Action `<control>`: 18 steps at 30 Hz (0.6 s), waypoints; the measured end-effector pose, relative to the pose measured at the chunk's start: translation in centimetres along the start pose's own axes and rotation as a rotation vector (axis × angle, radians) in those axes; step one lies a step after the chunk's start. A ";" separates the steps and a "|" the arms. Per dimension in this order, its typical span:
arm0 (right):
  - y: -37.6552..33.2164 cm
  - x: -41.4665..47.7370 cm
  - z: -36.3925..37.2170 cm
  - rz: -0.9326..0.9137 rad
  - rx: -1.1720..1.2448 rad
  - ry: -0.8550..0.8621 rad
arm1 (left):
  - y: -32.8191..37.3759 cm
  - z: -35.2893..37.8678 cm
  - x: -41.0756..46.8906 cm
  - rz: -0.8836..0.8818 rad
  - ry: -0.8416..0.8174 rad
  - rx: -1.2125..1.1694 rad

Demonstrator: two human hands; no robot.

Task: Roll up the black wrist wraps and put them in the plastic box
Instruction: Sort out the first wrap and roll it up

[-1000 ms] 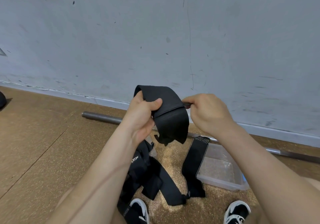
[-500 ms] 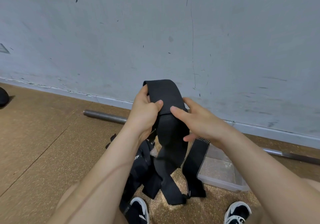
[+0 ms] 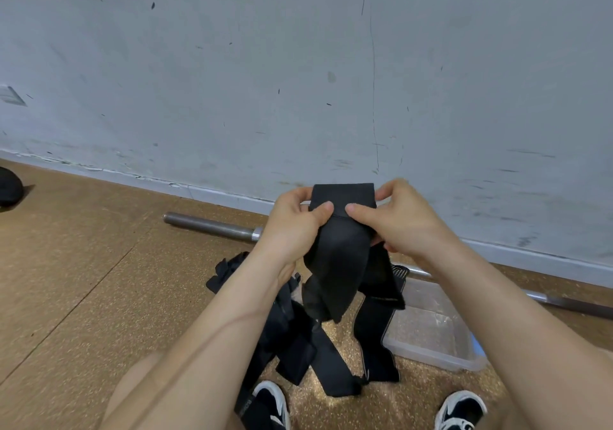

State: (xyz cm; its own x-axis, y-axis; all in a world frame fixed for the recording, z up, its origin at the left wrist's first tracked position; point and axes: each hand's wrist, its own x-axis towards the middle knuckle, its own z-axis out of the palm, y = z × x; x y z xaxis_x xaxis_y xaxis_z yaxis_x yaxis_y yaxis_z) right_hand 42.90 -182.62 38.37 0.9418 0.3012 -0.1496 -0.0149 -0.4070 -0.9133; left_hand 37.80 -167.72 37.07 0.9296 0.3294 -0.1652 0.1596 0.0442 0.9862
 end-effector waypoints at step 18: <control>-0.8 -2.2 -2.0 0.019 0.307 -0.512 | 0.4 0.4 0.3 0.067 0.049 -0.303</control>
State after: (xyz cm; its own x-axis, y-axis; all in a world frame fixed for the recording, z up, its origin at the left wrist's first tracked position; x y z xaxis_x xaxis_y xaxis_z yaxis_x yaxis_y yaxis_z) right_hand 41.47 -184.70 40.21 0.6594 0.7050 -0.2612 -0.1988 -0.1715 -0.9649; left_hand 38.26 -167.99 37.44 0.9163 0.3863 -0.1059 -0.0151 0.2974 0.9546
